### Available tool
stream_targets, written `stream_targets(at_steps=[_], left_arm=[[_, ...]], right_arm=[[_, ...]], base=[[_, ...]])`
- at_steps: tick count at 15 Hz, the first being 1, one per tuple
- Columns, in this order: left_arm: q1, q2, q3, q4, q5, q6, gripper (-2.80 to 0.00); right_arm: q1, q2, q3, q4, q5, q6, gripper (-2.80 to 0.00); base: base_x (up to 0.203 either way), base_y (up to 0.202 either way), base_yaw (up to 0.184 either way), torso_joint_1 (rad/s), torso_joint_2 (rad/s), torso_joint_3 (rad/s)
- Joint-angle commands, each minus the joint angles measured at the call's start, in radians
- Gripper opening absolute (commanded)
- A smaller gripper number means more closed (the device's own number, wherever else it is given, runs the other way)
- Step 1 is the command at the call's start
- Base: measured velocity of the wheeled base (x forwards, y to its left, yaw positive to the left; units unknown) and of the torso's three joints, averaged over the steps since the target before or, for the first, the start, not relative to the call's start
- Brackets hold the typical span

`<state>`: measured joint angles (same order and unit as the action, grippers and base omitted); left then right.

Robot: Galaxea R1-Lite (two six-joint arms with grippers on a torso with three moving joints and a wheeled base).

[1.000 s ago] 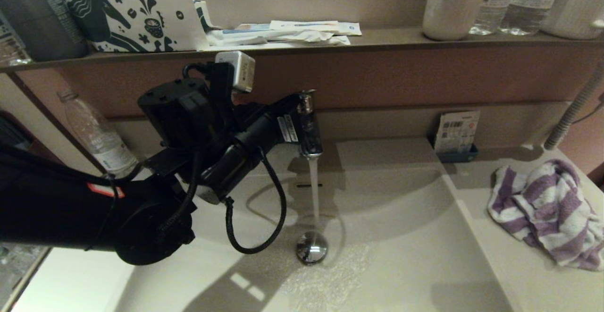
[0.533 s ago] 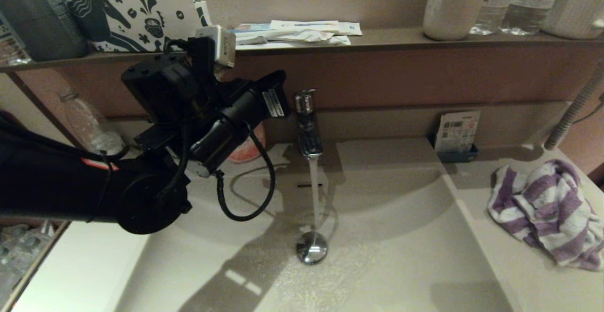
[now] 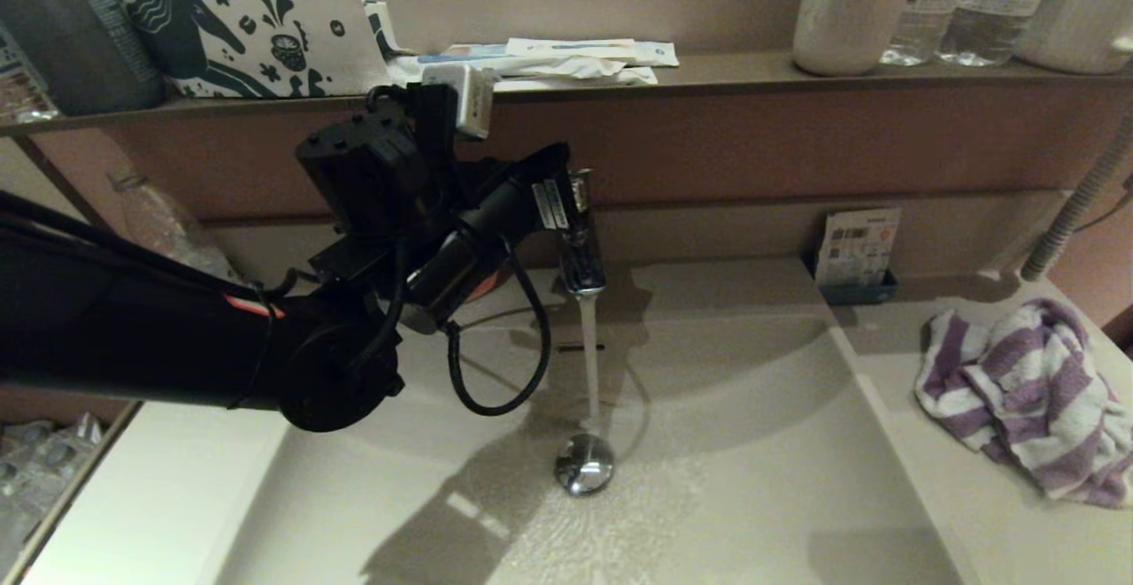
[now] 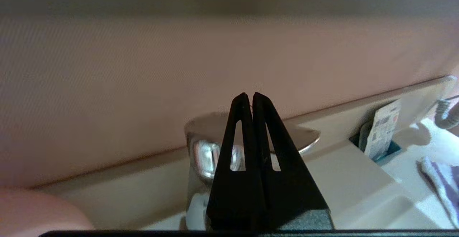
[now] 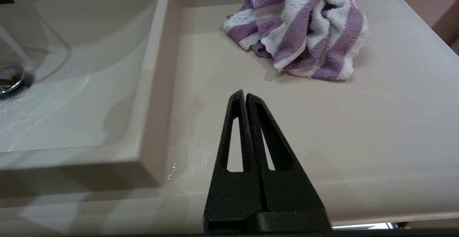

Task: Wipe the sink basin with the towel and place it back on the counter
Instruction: Turn off the faucet

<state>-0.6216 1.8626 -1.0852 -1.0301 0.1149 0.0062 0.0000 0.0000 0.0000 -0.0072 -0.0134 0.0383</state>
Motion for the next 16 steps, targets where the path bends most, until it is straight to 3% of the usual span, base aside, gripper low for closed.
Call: stream_targets(at_steps=[1, 10, 16], left_arm=[[-0.007, 0.008, 0.029, -0.003, 0.000, 0.000, -2.80], [-0.058, -0.044, 0.182, -0.070, 0.004, 0.003, -2.80], [-0.062, -0.098, 0.137, -0.045, 0.006, 0.018, -2.80]], right_arm=[[0.000, 0.000, 0.000, 0.000, 0.000, 0.000, -2.80], [0.000, 0.000, 0.000, 0.000, 0.000, 0.000, -2.80], [0.000, 0.000, 0.000, 0.000, 0.000, 0.000, -2.80]], base=[[0.000, 0.000, 0.000, 0.000, 0.00, 0.000], [0.000, 0.000, 0.000, 0.000, 0.00, 0.000], [0.000, 0.000, 0.000, 0.000, 0.00, 0.000]])
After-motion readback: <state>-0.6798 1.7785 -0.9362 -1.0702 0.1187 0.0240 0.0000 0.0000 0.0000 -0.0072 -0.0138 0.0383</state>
